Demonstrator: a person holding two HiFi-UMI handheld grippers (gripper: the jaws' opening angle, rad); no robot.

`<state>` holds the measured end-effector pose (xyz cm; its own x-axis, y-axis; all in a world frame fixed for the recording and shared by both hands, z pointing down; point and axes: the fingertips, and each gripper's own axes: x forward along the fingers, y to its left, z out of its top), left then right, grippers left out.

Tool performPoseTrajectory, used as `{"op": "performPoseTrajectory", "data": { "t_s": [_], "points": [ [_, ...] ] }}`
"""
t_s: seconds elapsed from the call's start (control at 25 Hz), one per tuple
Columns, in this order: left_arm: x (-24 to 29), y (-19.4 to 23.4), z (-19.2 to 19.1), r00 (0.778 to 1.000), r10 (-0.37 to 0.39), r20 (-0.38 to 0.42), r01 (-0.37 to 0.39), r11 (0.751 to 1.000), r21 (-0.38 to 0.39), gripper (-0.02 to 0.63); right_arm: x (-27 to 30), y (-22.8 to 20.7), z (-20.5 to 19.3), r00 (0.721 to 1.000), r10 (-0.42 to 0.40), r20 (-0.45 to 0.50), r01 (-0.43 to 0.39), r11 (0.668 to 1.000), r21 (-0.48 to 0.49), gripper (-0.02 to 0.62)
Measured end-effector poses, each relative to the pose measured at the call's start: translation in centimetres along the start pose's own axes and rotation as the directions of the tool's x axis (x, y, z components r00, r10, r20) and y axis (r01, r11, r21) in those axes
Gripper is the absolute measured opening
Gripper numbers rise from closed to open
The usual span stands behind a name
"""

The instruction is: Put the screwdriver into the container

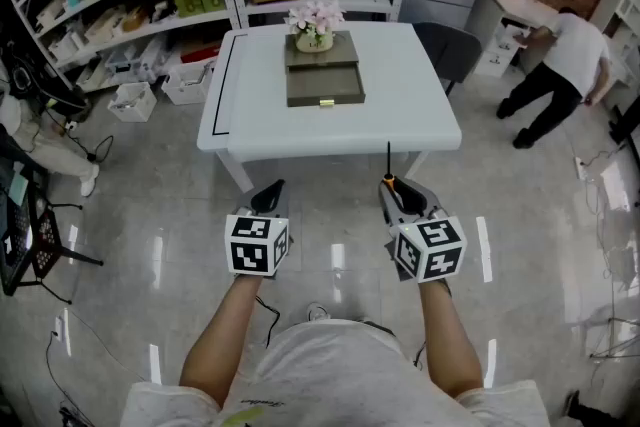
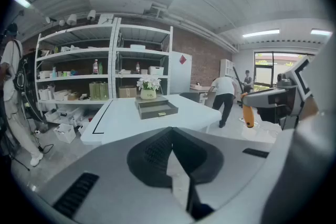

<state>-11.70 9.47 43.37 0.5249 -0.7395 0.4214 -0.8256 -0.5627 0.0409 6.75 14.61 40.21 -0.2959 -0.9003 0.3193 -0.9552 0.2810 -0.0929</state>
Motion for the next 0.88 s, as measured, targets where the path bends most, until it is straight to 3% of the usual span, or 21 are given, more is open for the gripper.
{"op": "performPoseTrajectory", "data": {
  "t_s": [0.48,0.88],
  "points": [
    [1.7,3.0,0.8,1.000,0.006,0.017,-0.005,1.000,-0.026,0.005,2.8,-0.7,0.9,1.000,-0.020,-0.003,0.020,1.000,0.007,0.075],
    [6.6,5.1,2.0,0.999,0.039,-0.007,-0.039,0.999,-0.026,0.005,8.8,-4.1,2.1,1.000,0.017,0.001,-0.017,1.000,0.010,0.075]
  ]
}}
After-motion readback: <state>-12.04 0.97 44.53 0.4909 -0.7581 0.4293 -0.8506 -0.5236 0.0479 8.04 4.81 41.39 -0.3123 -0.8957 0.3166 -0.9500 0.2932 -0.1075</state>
